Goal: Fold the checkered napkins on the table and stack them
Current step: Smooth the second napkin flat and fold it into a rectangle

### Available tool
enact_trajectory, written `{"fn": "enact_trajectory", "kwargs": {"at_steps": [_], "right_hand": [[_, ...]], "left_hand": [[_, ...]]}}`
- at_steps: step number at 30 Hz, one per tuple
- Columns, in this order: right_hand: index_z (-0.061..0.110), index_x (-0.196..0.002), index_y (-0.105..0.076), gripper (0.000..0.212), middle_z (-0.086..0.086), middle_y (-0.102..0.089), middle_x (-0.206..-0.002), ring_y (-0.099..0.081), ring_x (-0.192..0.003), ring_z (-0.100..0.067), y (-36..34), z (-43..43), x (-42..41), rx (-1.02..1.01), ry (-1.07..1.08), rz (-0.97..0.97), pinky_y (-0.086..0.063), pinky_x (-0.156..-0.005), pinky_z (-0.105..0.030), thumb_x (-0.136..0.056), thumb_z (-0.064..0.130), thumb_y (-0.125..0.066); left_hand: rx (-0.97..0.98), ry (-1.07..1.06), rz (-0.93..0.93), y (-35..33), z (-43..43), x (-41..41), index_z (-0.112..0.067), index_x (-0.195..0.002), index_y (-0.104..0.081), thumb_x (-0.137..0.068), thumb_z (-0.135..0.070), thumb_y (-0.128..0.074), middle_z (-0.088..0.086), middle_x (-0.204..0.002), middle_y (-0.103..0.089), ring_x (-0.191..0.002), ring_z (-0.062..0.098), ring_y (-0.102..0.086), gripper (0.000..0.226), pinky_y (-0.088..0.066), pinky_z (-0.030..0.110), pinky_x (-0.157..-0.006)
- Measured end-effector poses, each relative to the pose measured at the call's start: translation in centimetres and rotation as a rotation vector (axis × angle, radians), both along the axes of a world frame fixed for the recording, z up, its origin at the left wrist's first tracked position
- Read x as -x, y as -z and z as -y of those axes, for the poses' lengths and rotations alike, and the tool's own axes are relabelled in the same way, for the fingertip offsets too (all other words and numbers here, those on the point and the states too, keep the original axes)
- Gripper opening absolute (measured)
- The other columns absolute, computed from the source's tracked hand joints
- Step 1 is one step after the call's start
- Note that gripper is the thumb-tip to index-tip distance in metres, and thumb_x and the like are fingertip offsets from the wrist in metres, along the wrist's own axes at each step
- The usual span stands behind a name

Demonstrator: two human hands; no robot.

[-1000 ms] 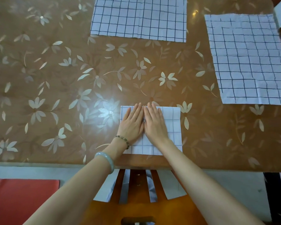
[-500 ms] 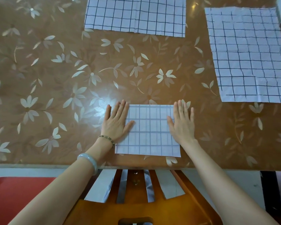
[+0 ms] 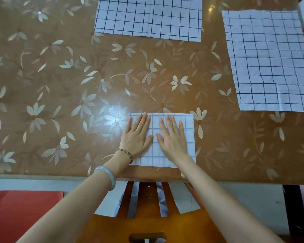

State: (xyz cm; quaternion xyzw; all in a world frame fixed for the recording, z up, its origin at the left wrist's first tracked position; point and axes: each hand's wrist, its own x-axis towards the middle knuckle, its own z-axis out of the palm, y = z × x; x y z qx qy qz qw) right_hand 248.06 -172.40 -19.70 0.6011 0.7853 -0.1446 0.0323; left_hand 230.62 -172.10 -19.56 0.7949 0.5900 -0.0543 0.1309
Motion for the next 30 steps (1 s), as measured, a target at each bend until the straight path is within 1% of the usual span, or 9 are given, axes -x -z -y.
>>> {"fn": "enact_trajectory", "kwargs": {"at_steps": [5,9,12,14,16,18,21,26,30], "right_hand": [[0.014,-0.151,-0.017,0.066,-0.011,-0.012,-0.159,-0.006,-0.147,-0.024,0.0,0.2,-5.0,0.000,0.091,0.079,0.000,-0.118,-0.045,-0.098,0.050,-0.001],[0.017,-0.151,-0.006,0.064,-0.008,-0.005,-0.160,0.000,-0.147,-0.023,-0.5,-0.1,-7.8,0.008,0.114,0.106,0.004,-0.117,-0.044,-0.098,0.052,-0.004],[0.009,-0.148,-0.026,0.059,-0.016,-0.017,-0.157,-0.010,-0.146,-0.031,-1.3,-1.1,-7.6,-0.042,0.115,0.029,-0.003,-0.117,-0.046,-0.099,0.042,-0.028],[0.008,-0.139,-0.044,0.047,-0.019,-0.032,-0.150,-0.024,-0.141,-0.035,-2.1,-2.7,-6.5,-0.060,0.129,-0.111,-0.020,-0.116,-0.049,-0.097,0.028,-0.046],[0.007,-0.119,-0.062,0.029,-0.016,-0.053,-0.126,-0.047,-0.117,-0.035,-3.1,-4.7,-4.9,-0.107,0.101,-0.218,-0.044,-0.098,-0.052,-0.092,0.017,-0.055],[0.006,-0.099,-0.068,0.015,-0.011,-0.056,-0.101,-0.051,-0.092,-0.030,-3.9,-6.8,-3.4,-0.158,0.030,-0.237,-0.048,-0.078,-0.046,-0.088,0.012,-0.060],[0.007,-0.100,-0.065,0.015,-0.008,-0.052,-0.103,-0.046,-0.097,-0.027,-4.5,-9.2,-1.7,-0.002,-0.051,-0.204,-0.038,-0.083,-0.033,-0.088,0.015,-0.061],[0.010,-0.097,-0.060,0.015,-0.003,-0.051,-0.098,-0.047,-0.093,-0.021,-4.0,-10.9,-1.5,0.187,-0.025,-0.227,-0.037,-0.078,-0.030,-0.085,0.017,-0.066],[0.012,-0.083,-0.062,0.006,0.001,-0.053,-0.089,-0.052,-0.079,-0.017,-3.9,-11.2,-1.7,0.264,0.028,-0.286,-0.040,-0.066,-0.027,-0.083,0.013,-0.068]], "left_hand": [[-0.003,-0.046,-0.012,0.1,0.0,2.5,-0.017,-0.153,0.002,-0.098,-0.054,-0.012,-0.002,-0.159,0.005,-0.147,0.015,0.011,0.067,0.011,0.041,-0.118],[0.006,-0.065,-0.047,-0.1,0.1,4.5,-0.017,-0.152,0.002,-0.095,-0.060,-0.008,0.000,-0.160,0.001,-0.146,0.015,0.010,0.072,0.011,0.040,-0.118],[0.037,-0.135,-0.020,-0.6,0.0,4.7,-0.012,-0.151,0.004,-0.091,-0.067,-0.006,0.004,-0.159,0.005,-0.146,0.018,0.010,0.082,0.011,0.041,-0.118],[0.047,-0.239,0.026,-1.4,0.4,4.2,-0.007,-0.152,-0.004,-0.087,-0.069,-0.009,0.008,-0.159,0.002,-0.148,0.024,0.003,0.089,0.004,0.042,-0.119],[0.057,-0.371,0.116,-2.4,1.0,3.3,-0.006,-0.149,-0.023,-0.090,-0.066,-0.025,0.013,-0.158,-0.016,-0.146,0.030,-0.013,0.084,-0.012,0.043,-0.117],[0.061,-0.500,0.205,-3.4,1.4,2.3,-0.006,-0.136,-0.040,-0.091,-0.055,-0.048,0.016,-0.147,-0.034,-0.135,0.034,-0.030,0.067,-0.027,0.042,-0.109],[0.059,-0.583,0.214,-4.6,1.2,1.0,-0.004,-0.116,-0.049,-0.084,-0.041,-0.065,0.013,-0.118,-0.051,-0.107,0.030,-0.045,0.051,-0.036,0.035,-0.092],[0.184,-0.738,0.263,-4.8,0.4,-0.1,-0.008,-0.093,-0.038,-0.078,-0.015,-0.063,0.012,-0.094,-0.054,-0.089,0.029,-0.048,0.029,-0.039,0.034,-0.075],[0.302,-0.855,0.312,-4.1,0.2,-0.2,-0.016,-0.074,-0.037,-0.076,-0.015,-0.057,0.002,-0.071,-0.049,-0.075,0.025,-0.048,0.021,-0.036,0.030,-0.055]]}}
